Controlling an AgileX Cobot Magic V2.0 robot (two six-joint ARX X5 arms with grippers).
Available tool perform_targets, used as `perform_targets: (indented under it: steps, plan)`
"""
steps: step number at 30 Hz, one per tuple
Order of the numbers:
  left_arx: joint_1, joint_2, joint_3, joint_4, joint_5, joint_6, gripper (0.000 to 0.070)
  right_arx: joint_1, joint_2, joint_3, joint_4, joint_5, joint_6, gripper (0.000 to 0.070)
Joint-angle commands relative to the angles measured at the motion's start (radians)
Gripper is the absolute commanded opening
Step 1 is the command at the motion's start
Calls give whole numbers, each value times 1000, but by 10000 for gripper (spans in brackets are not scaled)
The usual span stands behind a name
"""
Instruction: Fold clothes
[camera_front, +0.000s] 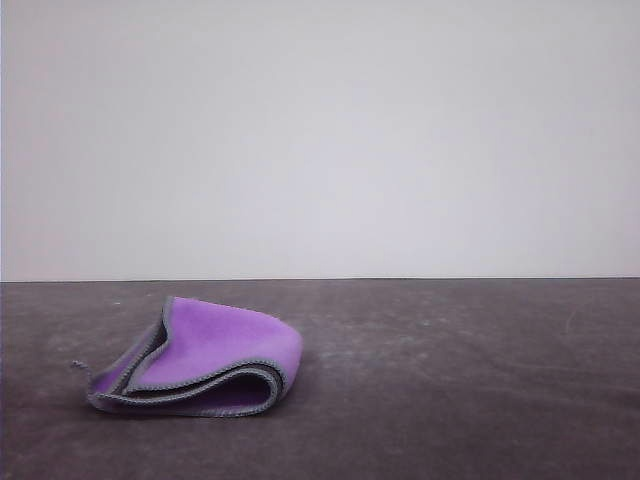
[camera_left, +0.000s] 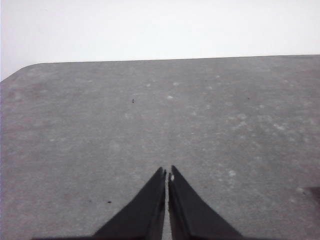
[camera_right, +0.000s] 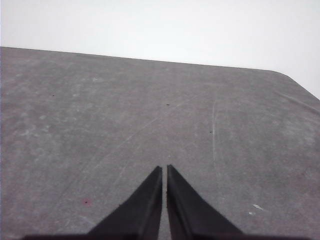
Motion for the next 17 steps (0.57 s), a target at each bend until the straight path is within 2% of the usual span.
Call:
perform_targets:
  steps: [1,17]
  plan:
    - [0,-1,-20,11,1,14,0,0,0,-3,11,1,-5,14]
    - [0,-1,-20,11,1,14,0,0,0,-3,11,1,-5,14]
